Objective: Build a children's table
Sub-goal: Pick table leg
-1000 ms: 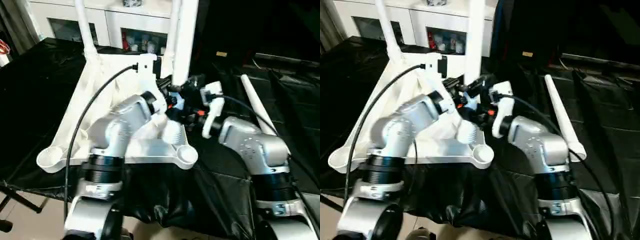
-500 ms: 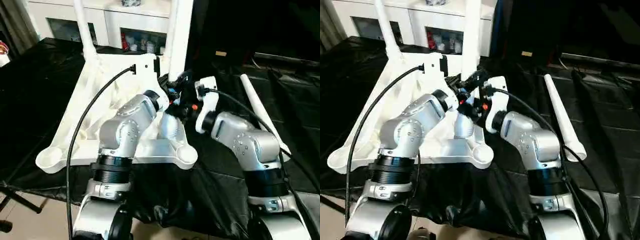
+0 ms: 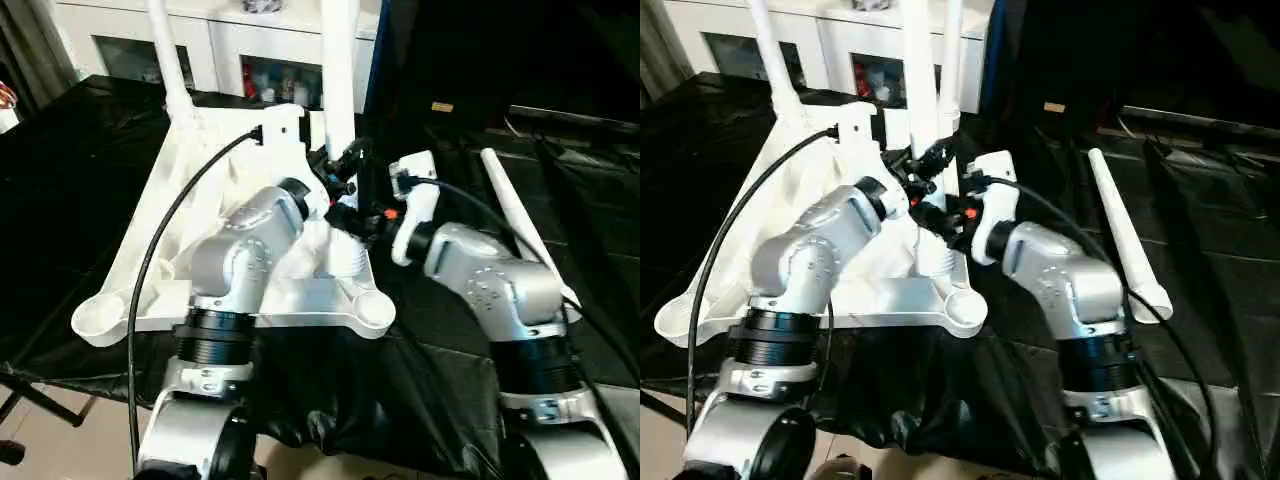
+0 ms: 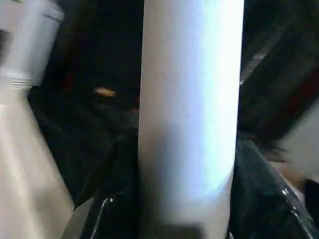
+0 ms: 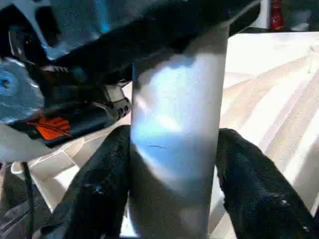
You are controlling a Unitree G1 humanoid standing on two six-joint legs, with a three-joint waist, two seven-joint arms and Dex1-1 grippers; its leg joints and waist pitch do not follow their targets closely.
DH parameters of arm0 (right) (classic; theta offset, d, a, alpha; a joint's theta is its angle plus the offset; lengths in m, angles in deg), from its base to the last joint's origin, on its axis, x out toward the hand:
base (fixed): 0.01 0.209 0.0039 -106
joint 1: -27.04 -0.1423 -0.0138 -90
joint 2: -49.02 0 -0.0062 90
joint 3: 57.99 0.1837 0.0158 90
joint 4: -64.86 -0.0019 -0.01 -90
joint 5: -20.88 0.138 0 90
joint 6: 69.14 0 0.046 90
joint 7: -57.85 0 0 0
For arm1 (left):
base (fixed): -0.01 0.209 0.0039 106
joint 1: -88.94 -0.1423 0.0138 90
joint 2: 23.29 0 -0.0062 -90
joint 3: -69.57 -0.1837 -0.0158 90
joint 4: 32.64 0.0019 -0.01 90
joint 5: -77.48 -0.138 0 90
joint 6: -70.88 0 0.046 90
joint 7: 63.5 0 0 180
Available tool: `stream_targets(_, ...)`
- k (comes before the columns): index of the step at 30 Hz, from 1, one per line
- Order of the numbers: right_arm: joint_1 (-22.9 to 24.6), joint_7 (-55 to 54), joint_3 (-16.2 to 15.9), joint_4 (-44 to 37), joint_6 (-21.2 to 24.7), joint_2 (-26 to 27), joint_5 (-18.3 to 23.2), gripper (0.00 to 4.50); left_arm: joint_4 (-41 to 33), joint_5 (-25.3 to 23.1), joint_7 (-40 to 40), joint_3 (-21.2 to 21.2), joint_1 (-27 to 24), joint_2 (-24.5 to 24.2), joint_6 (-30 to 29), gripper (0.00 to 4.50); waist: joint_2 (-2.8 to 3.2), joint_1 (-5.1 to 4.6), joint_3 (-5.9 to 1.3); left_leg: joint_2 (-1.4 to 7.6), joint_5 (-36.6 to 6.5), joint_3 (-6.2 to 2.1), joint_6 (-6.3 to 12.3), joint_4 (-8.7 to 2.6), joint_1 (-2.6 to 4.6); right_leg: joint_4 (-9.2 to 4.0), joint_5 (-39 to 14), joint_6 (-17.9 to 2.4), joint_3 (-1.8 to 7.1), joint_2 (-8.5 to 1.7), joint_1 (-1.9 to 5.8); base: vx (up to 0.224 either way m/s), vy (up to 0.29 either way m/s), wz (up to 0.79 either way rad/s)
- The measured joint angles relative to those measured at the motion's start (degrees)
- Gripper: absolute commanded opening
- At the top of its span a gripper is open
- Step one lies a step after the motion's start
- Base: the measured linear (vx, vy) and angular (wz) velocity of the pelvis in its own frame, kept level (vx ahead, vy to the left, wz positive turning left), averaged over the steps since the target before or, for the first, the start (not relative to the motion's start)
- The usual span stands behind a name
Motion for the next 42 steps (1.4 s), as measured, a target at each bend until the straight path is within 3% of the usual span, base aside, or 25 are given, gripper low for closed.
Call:
stream_targets(6, 0.2, 8.26, -0.71, -0.79, 0.65, -5.5, 2.02, 3.4, -0.66, 5.68, 10.9, -0.6, 0.34, -3.49, -4.4, 1.93, 0.03, -0.17, 0.0, 0.01, 0.0, 0.01, 0.0, -0.01, 0.03, 0.01, 0.0, -0.01, 0.0, 0.02, 0.0, 0.0, 0.0, 0.0)
stream_targets(16, 1.97, 23.8, -5.8, -3.2, 1.7, -13.2, 5.77, 3.42, -2.12, 13.08, 29.29, -2.9, 0.39, -10.2, -9.53, 1.91, 0.08, -0.05, -0.03, 0.02, 0.0, 0.02, 0.01, 0.01, 0.08, 0.04, 0.01, -0.02, 0.01, 0.01, 0.05, 0.0, 0.0, 0.0)
stream_targets(19, 2.41, 25.47, -7.03, -3.21, 1.8, -13.16, 6.24, 3.09, -2.66, 13.9, 31.47, -2.91, 0.43, -11.17, -9.97, 1.91, 0.08, -0.14, -0.03, 0.02, 0.0, 0.03, 0.01, 0.02, 0.09, 0.09, 0.03, -0.05, 0.01, 0.01, 0.04, 0.0, 0.0, 0.0)
stream_targets(33, 2.37, 21.59, -6.86, -5.18, 2.36, -9.33, 7.06, 2.05, -3.38, 14.54, 31.96, -2.34, 0.33, -11.75, -10.05, 1.91, -0.05, -0.1, -0.03, 0.02, 0.01, 0.05, 0.0, 0.03, 0.09, 0.11, 0.04, -0.06, 0.02, 0.01, 0.04, 0.0, 0.0, 0.0)
stream_targets(36, 2.49, 18.44, -6.22, -5.14, 2.46, -7.9, 6.94, 2.01, -3.52, 13.12, 29.26, -2.39, -0.07, -10.31, -8.06, 2.61, -0.16, -0.11, -0.04, 0.02, 0.01, 0.05, 0.0, 0.03, 0.08, 0.11, 0.04, -0.06, 0.02, 0.0, 0.04, 0.0, 0.0, 0.0)
stream_targets(39, 2.65, 14.62, -5.68, -5.12, 2.46, -6.77, 5.88, 1.99, -3.52, 11.5, 25.78, -2.42, -0.54, -8.62, -6.37, 2.64, -0.2, -0.06, -0.05, 0.01, 0.01, 0.05, -0.01, 0.05, 0.06, 0.11, 0.04, -0.05, 0.02, 0.0, 0.03, 0.0, 0.0, 0.0)
stream_targets(42, 2.74, 10.66, -4.53, -4.65, 2.53, -5.59, 4.71, 1.98, -3.58, 7.5, 19.81, -2.97, -0.53, -7.4, -3.2, 2.97, -0.2, -0.11, -0.05, 0.02, 0.02, 0.04, -0.02, 0.04, 0.07, 0.11, 0.05, -0.03, 0.01, 0.0, 0.04, 0.0, 0.0, 0.0)
